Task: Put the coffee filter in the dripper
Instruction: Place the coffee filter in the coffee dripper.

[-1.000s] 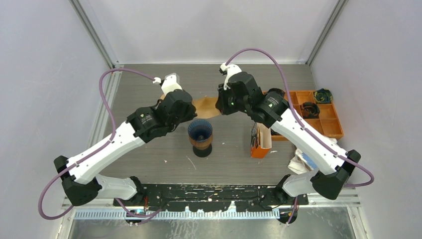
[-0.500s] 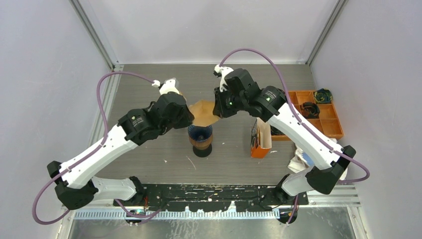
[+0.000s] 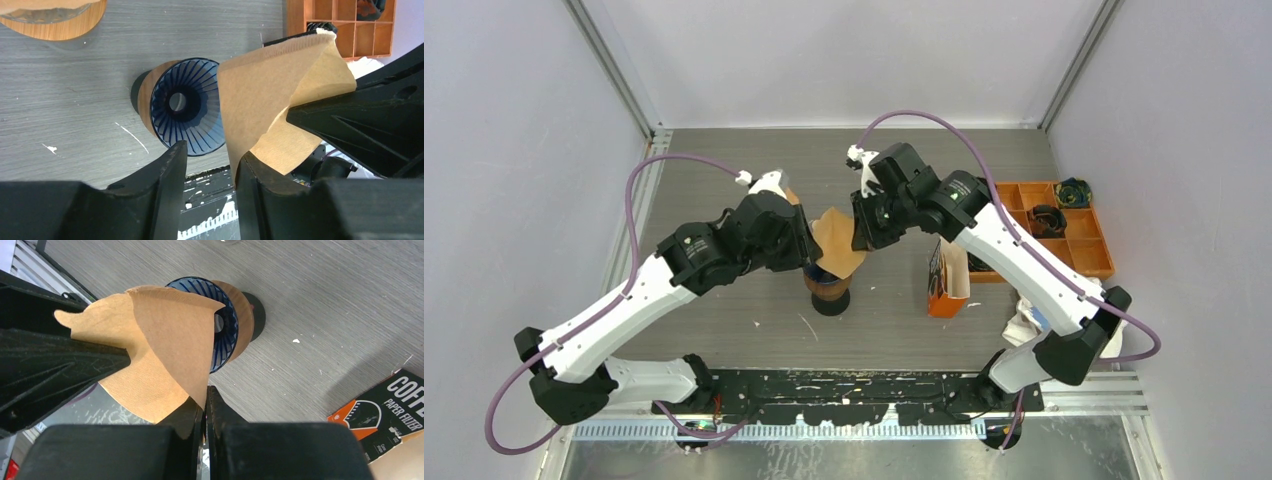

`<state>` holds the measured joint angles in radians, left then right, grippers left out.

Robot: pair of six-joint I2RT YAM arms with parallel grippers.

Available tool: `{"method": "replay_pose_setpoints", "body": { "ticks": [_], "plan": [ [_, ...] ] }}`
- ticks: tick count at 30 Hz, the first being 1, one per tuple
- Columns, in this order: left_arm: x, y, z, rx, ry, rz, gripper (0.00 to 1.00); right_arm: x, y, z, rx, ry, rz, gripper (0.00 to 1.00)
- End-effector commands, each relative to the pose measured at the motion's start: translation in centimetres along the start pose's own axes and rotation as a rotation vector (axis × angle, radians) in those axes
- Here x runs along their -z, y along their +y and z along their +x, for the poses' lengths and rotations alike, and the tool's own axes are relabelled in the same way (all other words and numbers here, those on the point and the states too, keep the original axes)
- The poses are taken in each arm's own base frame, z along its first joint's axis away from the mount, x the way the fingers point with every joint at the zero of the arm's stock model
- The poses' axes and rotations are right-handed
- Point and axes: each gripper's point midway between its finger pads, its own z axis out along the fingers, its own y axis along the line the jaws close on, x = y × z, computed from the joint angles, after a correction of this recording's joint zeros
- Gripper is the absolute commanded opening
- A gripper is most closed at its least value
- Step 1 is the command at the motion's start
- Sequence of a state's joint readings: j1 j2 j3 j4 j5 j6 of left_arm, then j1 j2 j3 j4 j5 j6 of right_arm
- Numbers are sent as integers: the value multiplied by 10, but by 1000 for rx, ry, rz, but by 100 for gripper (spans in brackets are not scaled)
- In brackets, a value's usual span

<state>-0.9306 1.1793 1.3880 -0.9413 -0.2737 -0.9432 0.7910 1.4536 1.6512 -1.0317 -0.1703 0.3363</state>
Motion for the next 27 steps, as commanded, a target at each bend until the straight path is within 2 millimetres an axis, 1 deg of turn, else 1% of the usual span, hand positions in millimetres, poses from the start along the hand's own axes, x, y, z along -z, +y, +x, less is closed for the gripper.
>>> {"method": "replay_pose_setpoints", "body": {
  "ticks": [1, 5, 14, 18, 24, 27],
  "plan": [
    [5, 1, 3, 6, 18, 16, 42, -6, 8, 3, -1, 31, -36, 10],
    [3, 3, 6, -3, 27, 7, 43, -13, 9, 7, -2, 57, -49, 10],
    [-4, 19, 15, -17, 33, -42, 43, -28, 7, 12, -5, 106, -46, 13],
    [-6, 24, 15, -19, 28, -62, 43, -33, 7, 15, -3, 124, -47, 13],
    [-10, 30, 15, -15, 28, -81, 43, -37, 3, 13, 4, 122, -31, 18],
    [-12, 34, 14, -20, 32, -95, 43, -36, 1, 6, 12, 96, -12, 23]
  ]
}}
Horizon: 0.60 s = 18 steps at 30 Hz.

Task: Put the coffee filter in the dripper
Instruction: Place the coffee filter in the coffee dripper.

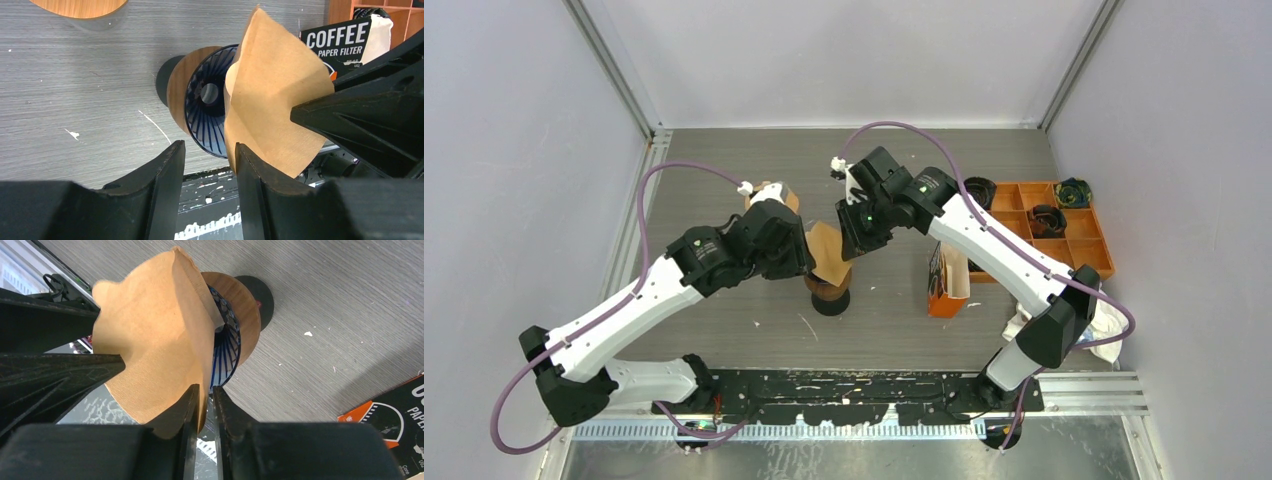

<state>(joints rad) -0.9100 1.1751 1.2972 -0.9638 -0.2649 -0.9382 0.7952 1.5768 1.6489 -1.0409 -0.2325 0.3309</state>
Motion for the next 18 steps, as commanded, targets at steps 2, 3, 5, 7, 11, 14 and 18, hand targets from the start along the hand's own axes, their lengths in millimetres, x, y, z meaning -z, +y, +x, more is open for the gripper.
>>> {"method": "replay_pose_setpoints", "body": {
  "ticks": [2, 3, 5, 7, 11, 14, 18],
  "plan": [
    [2, 8, -10, 4, -32, -17, 43, 9, 1, -18, 34, -78, 20, 27],
    [1, 9, -11, 7, -34, -20, 44, 10, 1, -20, 35, -87, 26, 28],
    [0, 11, -13, 11, -36, -21, 45, 10, 0, -23, 39, -101, 30, 29],
    [-2, 11, -14, 14, -31, -20, 47, 9, 0, -25, 41, -107, 33, 29],
    [-7, 12, -14, 15, -19, -24, 52, 8, -4, -27, 45, -121, 52, 30],
    [-13, 16, -12, 9, 0, -38, 54, 6, -8, -29, 47, -134, 71, 32],
    [-20, 22, -8, 6, 23, -61, 56, 0, -14, -25, 49, -126, 92, 35]
  ]
}}
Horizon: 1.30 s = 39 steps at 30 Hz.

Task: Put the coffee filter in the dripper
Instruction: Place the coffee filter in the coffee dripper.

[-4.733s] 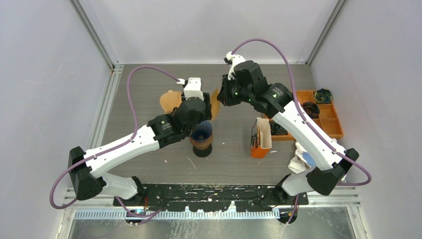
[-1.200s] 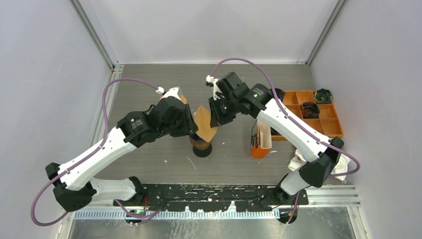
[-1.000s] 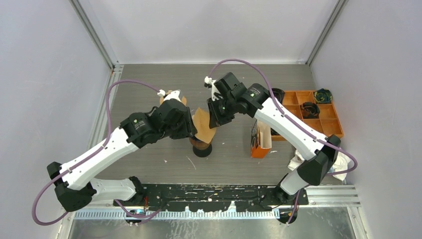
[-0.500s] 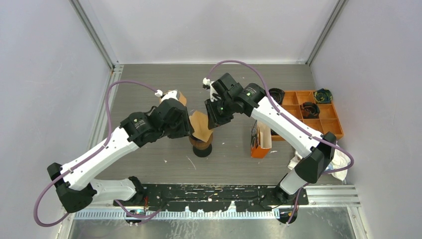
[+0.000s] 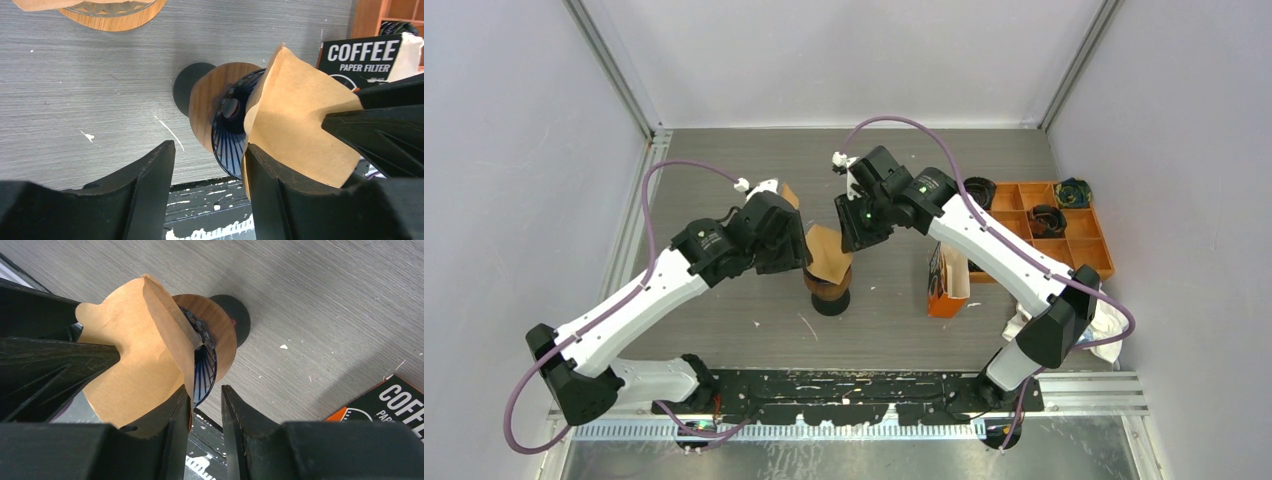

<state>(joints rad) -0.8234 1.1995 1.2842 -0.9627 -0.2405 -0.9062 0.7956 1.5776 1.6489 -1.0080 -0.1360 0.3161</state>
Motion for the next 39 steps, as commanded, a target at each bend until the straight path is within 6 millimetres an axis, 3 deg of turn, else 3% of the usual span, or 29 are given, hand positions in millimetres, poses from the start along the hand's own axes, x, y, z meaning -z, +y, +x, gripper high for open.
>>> {"method": "replay_pose_setpoints", "body": {
  "ticks": [1, 18, 30, 39],
  "plan": [
    [-8, 3, 2, -16, 18, -7, 57, 0, -2, -11, 27, -65, 15, 35],
    [-27, 8, 12, -32, 77, -28, 65, -19, -13, 1, 48, -40, 40, 38],
    [-24, 6, 9, -32, 58, -11, 72, 14, 1, -26, 90, -169, -4, 46],
    [-21, -1, 3, -32, 41, 21, 76, 13, 11, -31, 118, -193, -65, 62]
  ]
}}
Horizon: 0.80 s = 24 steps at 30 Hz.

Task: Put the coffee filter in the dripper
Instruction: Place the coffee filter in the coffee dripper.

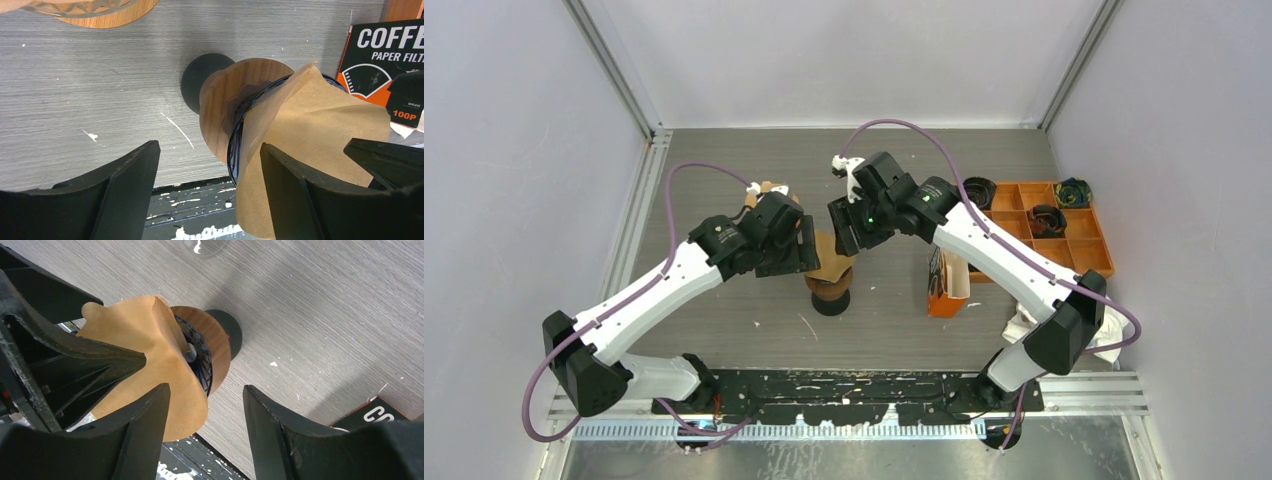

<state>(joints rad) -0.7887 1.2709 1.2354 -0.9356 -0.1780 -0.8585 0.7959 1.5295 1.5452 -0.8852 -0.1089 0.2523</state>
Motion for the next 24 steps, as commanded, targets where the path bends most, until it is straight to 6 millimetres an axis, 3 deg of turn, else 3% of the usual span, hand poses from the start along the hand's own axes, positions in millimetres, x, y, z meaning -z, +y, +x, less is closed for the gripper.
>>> {"method": "replay_pose_setpoints", "body": {
  "ticks": [1, 16, 24],
  "plan": [
    [10, -11, -14, 6, -55, 65, 76, 18, 17, -30, 46, -124, -72, 62],
    [-3, -6, -3, -8, -16, 48, 76, -23, 2, -30, 45, -112, -14, 64],
    [-7, -4, 1, -13, -16, 56, 76, -35, -5, -15, 53, -76, 3, 63]
  ]
}}
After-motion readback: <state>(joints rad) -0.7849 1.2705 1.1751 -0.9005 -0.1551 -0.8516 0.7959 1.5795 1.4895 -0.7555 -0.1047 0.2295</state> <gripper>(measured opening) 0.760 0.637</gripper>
